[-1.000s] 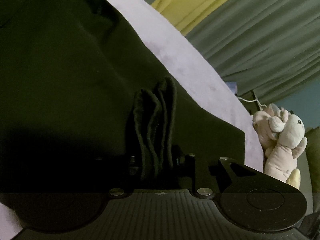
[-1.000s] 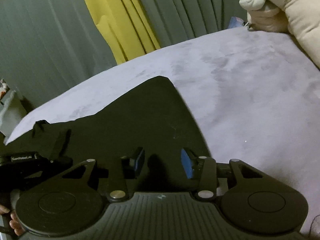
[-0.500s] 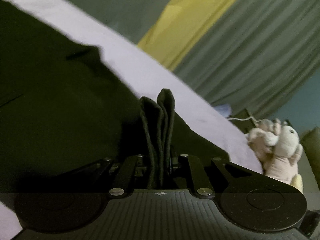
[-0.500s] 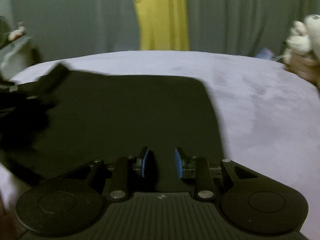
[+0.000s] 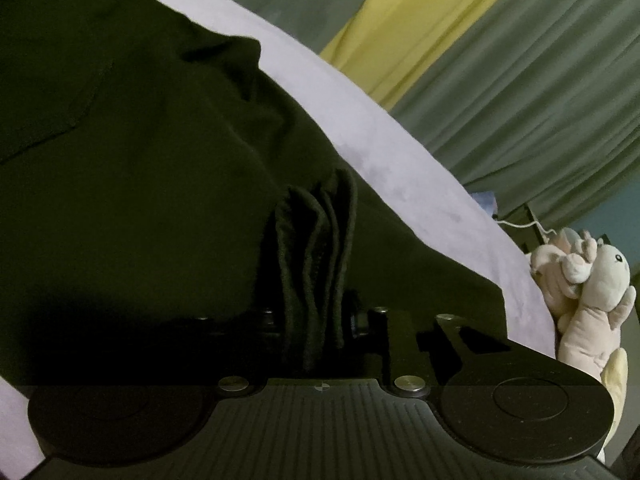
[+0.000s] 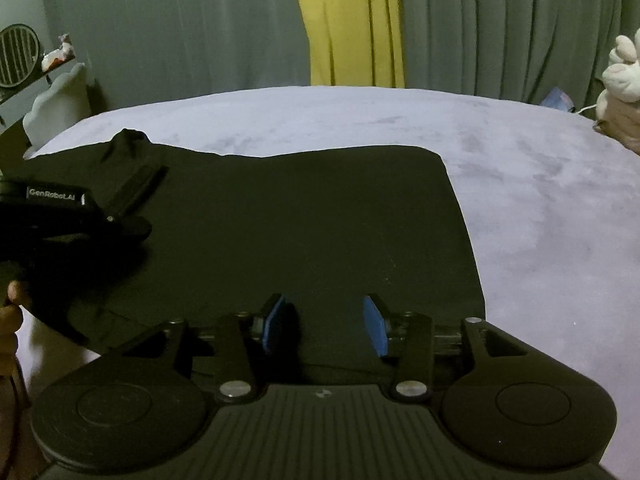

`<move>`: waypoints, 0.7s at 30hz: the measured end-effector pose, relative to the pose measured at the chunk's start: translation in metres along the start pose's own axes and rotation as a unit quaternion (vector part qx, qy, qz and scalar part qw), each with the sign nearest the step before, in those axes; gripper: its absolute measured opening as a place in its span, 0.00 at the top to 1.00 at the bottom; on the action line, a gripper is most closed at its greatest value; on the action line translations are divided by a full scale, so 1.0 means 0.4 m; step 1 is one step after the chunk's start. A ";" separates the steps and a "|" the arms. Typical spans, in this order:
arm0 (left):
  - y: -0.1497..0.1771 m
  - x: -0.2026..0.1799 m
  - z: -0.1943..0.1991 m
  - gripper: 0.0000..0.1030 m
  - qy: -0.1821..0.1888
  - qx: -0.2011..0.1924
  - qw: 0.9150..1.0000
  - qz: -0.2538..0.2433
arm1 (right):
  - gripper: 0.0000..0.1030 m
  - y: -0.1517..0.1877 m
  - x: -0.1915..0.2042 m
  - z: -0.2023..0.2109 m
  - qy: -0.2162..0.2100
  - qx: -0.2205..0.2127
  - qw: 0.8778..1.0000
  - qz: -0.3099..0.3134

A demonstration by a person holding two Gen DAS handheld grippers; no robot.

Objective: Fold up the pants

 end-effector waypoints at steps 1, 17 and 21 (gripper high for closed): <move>-0.002 -0.003 0.001 0.82 0.000 -0.002 1.000 -0.003 | 0.57 -0.001 -0.005 0.001 0.002 0.000 1.000 -0.008; -0.039 -0.025 0.058 0.84 0.009 -0.031 0.999 -0.022 | 0.41 -0.012 -0.058 0.014 0.043 -0.007 0.998 -0.042; -0.055 -0.006 0.068 0.84 0.012 -0.039 0.999 -0.006 | 0.32 -0.010 -0.045 0.015 0.038 -0.009 0.999 -0.032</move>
Point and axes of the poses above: each gripper's, at about its wrist camera, not at the fingertips, and z roughly against the way its jaws point, x to its left, y to its underside, the point moved 10 cm from there along -z, roughly the way its jaws point, and after that the axes turned 3 degrees about -z, right-handed, at the moved point
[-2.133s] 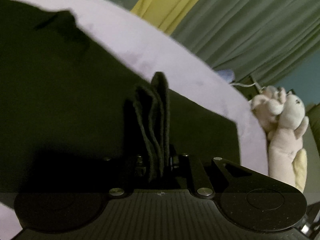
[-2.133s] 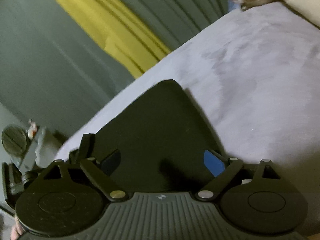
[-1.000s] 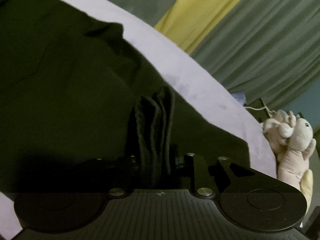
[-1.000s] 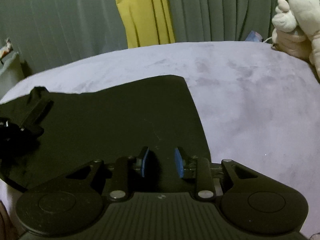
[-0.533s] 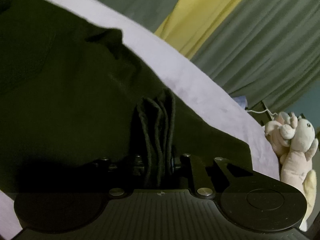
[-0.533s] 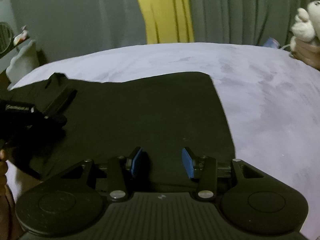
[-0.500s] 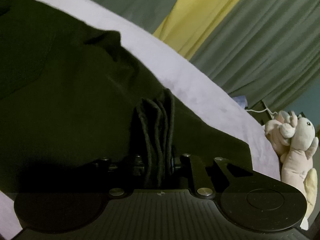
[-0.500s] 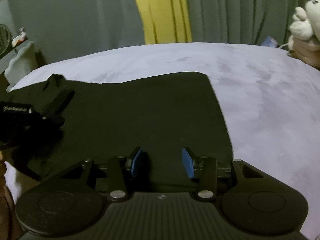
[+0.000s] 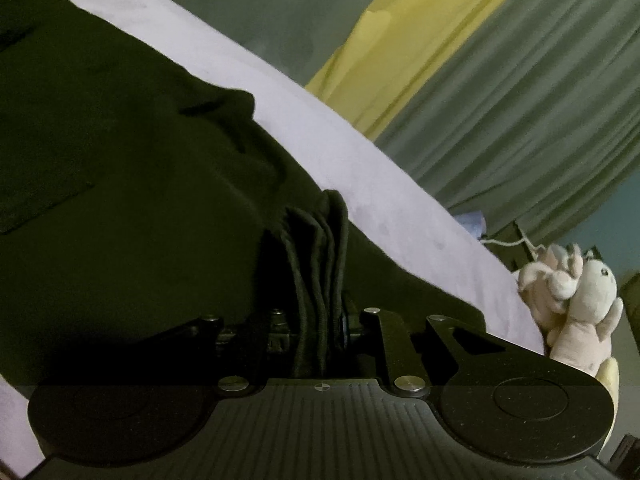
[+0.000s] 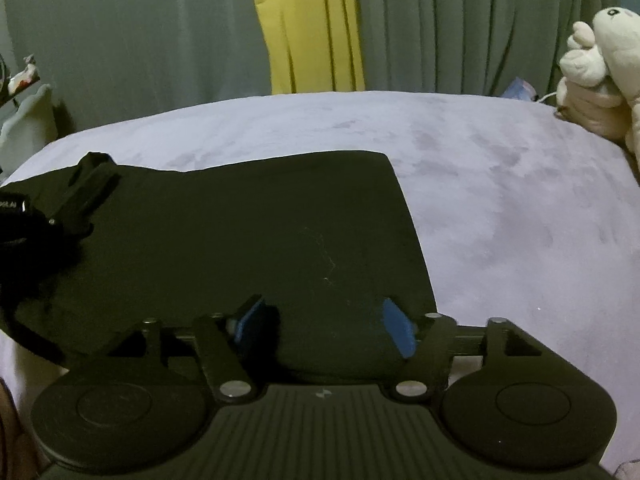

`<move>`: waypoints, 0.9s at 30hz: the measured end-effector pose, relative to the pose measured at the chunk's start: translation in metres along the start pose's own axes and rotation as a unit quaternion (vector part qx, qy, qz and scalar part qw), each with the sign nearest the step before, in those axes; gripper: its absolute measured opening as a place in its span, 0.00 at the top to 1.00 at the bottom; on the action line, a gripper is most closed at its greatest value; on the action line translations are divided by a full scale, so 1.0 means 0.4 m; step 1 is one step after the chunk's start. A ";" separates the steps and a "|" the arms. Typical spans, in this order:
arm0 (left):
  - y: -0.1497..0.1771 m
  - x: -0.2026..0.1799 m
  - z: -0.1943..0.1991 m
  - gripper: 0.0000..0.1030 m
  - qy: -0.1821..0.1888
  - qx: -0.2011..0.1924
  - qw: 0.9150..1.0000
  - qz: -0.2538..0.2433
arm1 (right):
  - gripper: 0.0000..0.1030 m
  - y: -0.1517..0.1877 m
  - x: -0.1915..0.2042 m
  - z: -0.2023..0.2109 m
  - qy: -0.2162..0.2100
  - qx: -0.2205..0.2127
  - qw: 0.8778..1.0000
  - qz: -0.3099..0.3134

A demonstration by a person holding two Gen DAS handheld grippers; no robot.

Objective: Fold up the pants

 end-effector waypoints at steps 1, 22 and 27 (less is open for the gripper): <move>-0.003 0.000 0.002 0.84 0.000 -0.002 1.000 -0.001 | 0.31 0.000 -0.003 -0.002 -0.001 0.001 1.000 -0.002; -0.135 0.163 0.158 0.31 -0.141 -0.108 0.983 0.043 | 0.23 -0.057 0.064 0.015 -0.062 -0.023 0.997 -0.027; -0.192 0.359 0.304 0.08 -0.179 -0.161 0.960 0.140 | 0.22 -0.023 0.098 -0.033 -0.061 0.007 0.998 -0.008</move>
Point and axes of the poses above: each gripper's, at about its wrist camera, not at the fingertips, and z roughly against the way its jaws point, x to its left, y to its underside, the point moved 10 cm from there along -z, roughly the way its jaws point, and after that the axes turned 3 degrees about -z, right-handed, at the moved point
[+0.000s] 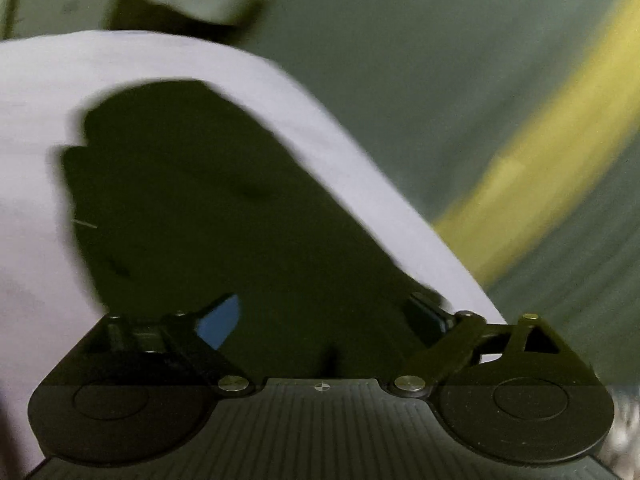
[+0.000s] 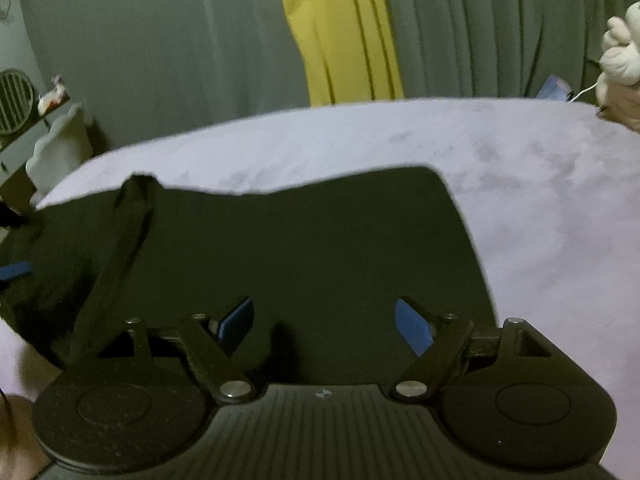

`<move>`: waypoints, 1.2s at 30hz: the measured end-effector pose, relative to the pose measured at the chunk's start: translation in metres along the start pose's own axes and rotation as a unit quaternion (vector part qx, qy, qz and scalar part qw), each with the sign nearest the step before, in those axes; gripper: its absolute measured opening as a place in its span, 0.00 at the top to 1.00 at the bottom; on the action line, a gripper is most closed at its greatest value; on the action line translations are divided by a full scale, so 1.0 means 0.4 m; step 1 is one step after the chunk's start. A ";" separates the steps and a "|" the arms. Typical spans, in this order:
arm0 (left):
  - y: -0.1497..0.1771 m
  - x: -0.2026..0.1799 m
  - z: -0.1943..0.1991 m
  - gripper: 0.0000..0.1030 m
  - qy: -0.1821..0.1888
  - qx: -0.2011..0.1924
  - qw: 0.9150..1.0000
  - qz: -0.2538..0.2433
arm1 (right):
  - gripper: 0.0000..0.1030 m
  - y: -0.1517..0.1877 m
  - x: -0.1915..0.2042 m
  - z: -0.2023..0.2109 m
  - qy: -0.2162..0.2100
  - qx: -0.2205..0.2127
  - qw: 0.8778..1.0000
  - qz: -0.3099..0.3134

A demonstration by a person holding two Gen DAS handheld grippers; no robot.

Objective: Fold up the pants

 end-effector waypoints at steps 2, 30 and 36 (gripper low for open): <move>-0.041 0.110 0.014 0.09 -0.039 -0.013 0.998 0.047 | 0.16 0.014 0.010 -0.013 0.004 -0.004 1.000 0.022; -0.172 0.140 0.045 0.81 0.045 -0.095 0.994 0.020 | 0.35 -0.031 -0.061 -0.008 -0.059 -0.003 0.992 -0.113; -0.152 -0.087 0.147 0.81 0.084 -0.124 0.980 -0.128 | 0.35 -0.036 -0.095 0.019 -0.078 -0.014 0.985 -0.154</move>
Point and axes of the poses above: each gripper's, at about its wrist camera, not at the fingertips, and z roughly against the way its jaws point, x to its left, y to its underside, the point moved 10 cm from there along -z, roughly the way its jaws point, and after that the axes turned 3 degrees about -z, right-handed, at the moved point
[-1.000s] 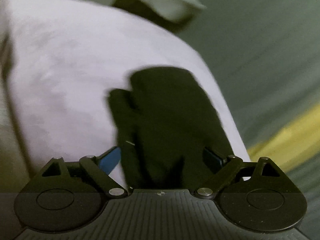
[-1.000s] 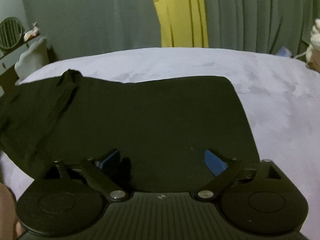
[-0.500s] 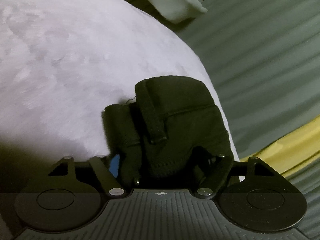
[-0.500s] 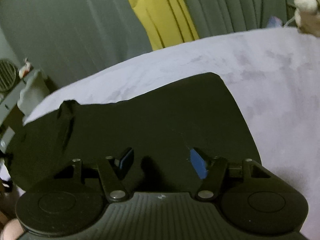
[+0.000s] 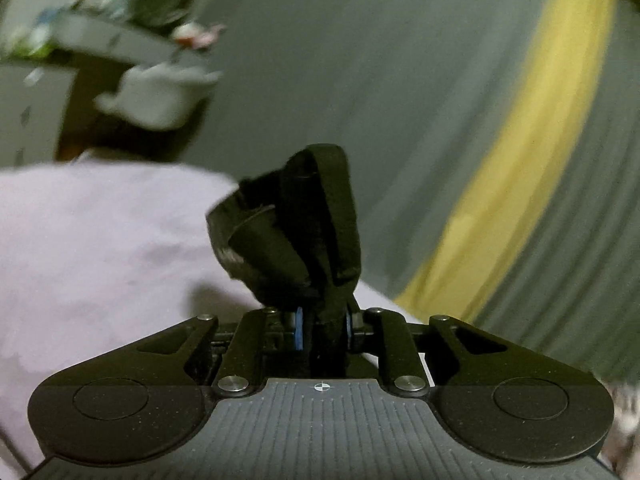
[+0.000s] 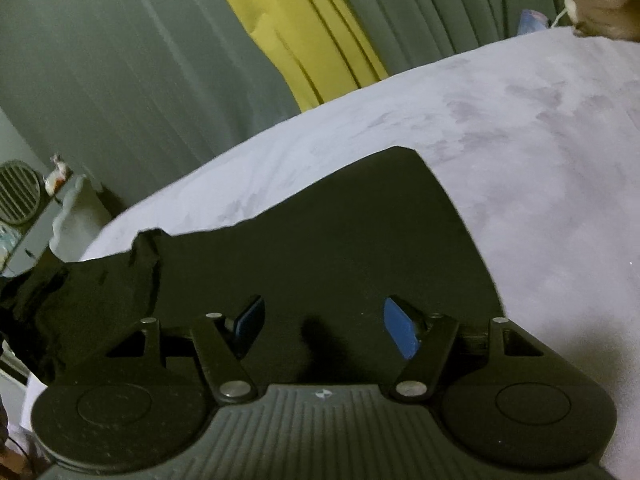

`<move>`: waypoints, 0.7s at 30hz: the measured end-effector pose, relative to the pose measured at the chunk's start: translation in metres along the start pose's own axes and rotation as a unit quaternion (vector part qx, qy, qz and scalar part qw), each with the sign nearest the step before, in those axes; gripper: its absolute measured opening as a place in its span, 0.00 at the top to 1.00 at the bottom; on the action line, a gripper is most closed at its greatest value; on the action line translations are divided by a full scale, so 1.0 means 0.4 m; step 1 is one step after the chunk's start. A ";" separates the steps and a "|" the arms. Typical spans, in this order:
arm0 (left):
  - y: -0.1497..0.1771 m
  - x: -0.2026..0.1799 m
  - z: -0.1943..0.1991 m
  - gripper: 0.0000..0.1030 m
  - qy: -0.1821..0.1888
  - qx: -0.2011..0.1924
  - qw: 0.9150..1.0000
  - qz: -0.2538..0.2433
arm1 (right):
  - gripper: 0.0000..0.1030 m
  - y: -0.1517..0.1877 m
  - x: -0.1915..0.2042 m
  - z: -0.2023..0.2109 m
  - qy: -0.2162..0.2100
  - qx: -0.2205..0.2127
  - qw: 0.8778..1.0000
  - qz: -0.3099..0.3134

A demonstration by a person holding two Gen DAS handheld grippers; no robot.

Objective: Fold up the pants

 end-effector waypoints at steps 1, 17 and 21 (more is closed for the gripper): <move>0.003 -0.040 0.007 0.80 0.012 0.001 1.000 -0.020 | 0.35 -0.003 -0.001 0.005 -0.001 -0.003 1.000 -0.004; 0.327 -0.552 -0.039 0.80 0.153 0.097 0.943 -0.278 | 0.34 -0.020 -0.058 0.083 -0.036 -0.034 0.997 -0.059; 0.469 -0.626 -0.021 0.79 0.147 0.128 0.919 -0.343 | 0.33 -0.024 -0.077 0.094 -0.060 -0.034 0.993 -0.094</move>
Point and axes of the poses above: each gripper's, at about its wrist camera, not at the fingertips, and z roughly against the way its jaws point, x to its left, y to its underside, the point moved 10 cm from there along -z, roughly the way its jaws point, and after that the axes turned 3 degrees about -z, right-handed, at the moved point
